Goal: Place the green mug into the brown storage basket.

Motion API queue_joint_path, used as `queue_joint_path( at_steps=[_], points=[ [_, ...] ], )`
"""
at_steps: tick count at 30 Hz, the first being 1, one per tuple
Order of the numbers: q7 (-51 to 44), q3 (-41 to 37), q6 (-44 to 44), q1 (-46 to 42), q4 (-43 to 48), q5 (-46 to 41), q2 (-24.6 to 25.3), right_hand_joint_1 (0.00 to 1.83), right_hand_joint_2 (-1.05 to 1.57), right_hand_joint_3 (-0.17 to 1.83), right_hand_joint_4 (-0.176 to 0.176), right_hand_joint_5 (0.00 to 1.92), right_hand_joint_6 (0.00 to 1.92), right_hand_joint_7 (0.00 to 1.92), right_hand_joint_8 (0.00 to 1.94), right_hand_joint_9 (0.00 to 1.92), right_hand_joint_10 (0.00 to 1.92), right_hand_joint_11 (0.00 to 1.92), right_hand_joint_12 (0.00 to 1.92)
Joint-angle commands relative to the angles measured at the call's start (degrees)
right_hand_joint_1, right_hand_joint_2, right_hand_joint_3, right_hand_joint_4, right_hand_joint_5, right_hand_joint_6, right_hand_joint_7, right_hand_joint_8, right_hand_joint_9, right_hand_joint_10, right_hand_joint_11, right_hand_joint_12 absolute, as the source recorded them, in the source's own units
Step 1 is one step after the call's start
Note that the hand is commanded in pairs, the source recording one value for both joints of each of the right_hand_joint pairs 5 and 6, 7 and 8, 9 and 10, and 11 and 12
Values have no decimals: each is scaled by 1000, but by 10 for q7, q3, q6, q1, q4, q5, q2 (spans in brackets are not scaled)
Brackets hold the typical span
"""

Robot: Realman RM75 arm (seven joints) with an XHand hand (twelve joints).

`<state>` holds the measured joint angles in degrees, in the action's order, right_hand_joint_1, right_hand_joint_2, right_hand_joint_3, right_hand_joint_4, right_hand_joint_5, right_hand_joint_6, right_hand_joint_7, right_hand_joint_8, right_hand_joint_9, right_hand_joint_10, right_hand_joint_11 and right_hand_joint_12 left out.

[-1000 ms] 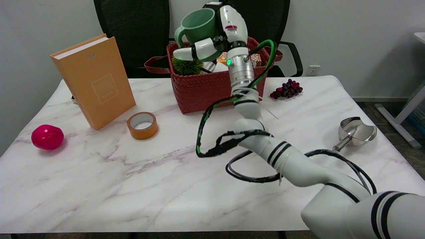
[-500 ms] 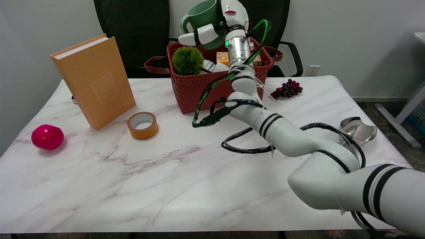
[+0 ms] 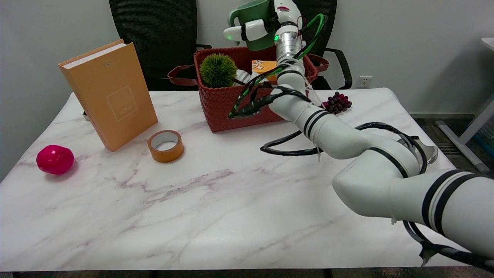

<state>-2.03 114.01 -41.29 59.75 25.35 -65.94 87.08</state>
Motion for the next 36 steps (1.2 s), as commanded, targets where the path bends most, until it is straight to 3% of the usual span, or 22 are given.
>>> queue_joint_path(
  at_steps=[1,30,31,32,34,35,36],
  points=[
    [-6,0,25,38,-63,-127,-39,1094,648,839,0,1095,1095,1733,1733,1468,1468,1920,1920],
    [-13,7,89,44,-104,-126,-38,1066,694,779,0,1116,1116,1741,1741,1505,1505,1920,1920],
    [-13,6,91,43,-104,-126,-38,1096,596,759,0,1011,1011,1609,1609,1362,1362,1919,1919],
    [-10,6,92,43,-104,-126,-38,1157,423,668,0,805,805,1327,1327,1053,1053,1893,1893],
    [-8,7,92,41,-103,-126,-39,1195,373,620,0,722,722,1171,1171,861,861,1614,1614],
    [-8,7,92,40,-102,-126,-39,1233,279,731,0,477,477,891,891,611,611,1186,1186],
    [-8,7,92,39,-101,-126,-39,1238,231,779,0,325,325,753,753,505,505,991,991]
  ],
)
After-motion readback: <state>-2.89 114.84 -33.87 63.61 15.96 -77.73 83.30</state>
